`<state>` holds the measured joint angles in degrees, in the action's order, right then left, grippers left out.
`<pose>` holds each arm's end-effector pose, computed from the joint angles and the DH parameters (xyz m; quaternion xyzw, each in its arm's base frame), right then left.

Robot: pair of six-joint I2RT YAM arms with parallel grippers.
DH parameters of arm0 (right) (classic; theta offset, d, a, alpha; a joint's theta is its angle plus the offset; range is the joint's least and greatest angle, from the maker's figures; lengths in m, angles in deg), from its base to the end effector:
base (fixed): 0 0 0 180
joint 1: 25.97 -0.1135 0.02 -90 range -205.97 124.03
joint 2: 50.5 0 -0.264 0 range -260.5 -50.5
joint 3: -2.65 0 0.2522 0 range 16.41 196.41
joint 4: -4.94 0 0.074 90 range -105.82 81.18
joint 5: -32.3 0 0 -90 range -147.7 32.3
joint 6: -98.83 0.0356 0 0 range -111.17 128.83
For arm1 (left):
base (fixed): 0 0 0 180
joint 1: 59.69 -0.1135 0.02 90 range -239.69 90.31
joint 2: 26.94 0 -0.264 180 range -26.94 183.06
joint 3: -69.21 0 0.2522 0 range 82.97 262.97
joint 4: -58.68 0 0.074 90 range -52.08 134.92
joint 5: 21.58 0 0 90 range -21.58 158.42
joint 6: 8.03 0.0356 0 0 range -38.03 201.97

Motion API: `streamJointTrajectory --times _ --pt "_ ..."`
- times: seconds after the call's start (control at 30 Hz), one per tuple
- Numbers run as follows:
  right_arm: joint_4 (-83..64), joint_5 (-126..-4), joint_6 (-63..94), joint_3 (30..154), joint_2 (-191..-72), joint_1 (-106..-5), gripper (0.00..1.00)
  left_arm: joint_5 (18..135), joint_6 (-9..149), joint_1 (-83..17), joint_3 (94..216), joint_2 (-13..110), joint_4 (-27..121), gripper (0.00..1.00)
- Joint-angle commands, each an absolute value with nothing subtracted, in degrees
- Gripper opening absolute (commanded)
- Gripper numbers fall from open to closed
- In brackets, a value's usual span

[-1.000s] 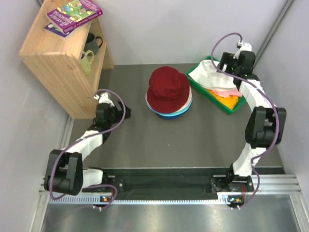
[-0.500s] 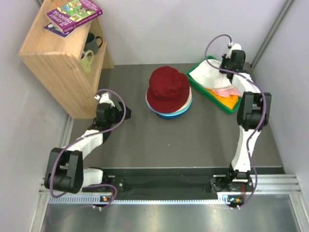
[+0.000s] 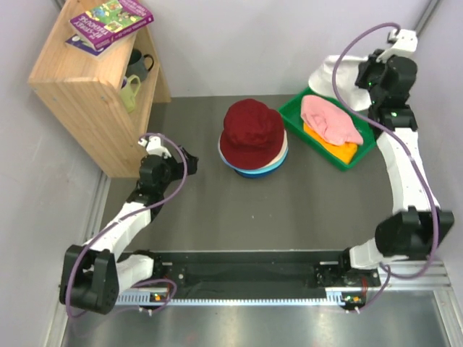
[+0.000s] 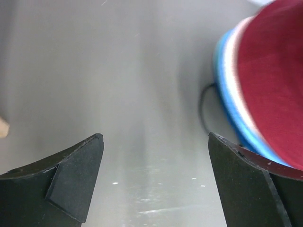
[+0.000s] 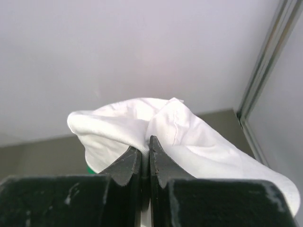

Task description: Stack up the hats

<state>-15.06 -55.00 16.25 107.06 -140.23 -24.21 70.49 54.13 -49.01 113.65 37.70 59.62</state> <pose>0.3716 -0.0131 0.4313 0.0750 0.7353 0.0159 0.6734 0.2425 -0.0470 0.2288 -0.1113 0.8077 -0.2048 0.5415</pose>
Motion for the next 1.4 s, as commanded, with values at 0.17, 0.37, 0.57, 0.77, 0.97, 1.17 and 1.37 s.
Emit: streamJointTrajectory --times 0.17,0.37,0.57,0.77,0.97,1.17,1.37 --pt "-14.37 -46.81 24.38 98.16 -118.11 -41.4 0.0 71.05 51.83 -34.66 119.35 30.45 60.38 0.95" --pt "-9.62 -45.92 29.57 91.21 -113.17 -51.71 0.0 76.85 40.94 -30.42 118.4 27.99 70.21 0.95" --pt "-6.89 -42.59 30.89 88.83 -113.08 -60.32 0.0 80.98 35.83 -26.38 119.97 30.35 80.76 0.95" --pt "-6.36 -40.21 30.98 88.92 -114.05 -65.43 0.0 79.85 36.62 -23.74 124.01 35.89 81.74 0.95" --pt "-6.89 -39.6 30.89 88.74 -113.87 -67.98 0.0 76.6 36.88 -23.56 125.16 38.09 84.46 0.91" --pt "-8.12 -39.07 30.72 87.6 -113.52 -68.68 0.0 76.24 37.32 -23.56 125.86 40.03 89.39 0.71" --pt "-8.47 -37.32 28.88 87.07 -113.52 -68.6 0.0 75.19 39.07 -23.56 128.49 42.66 89.92 0.22"
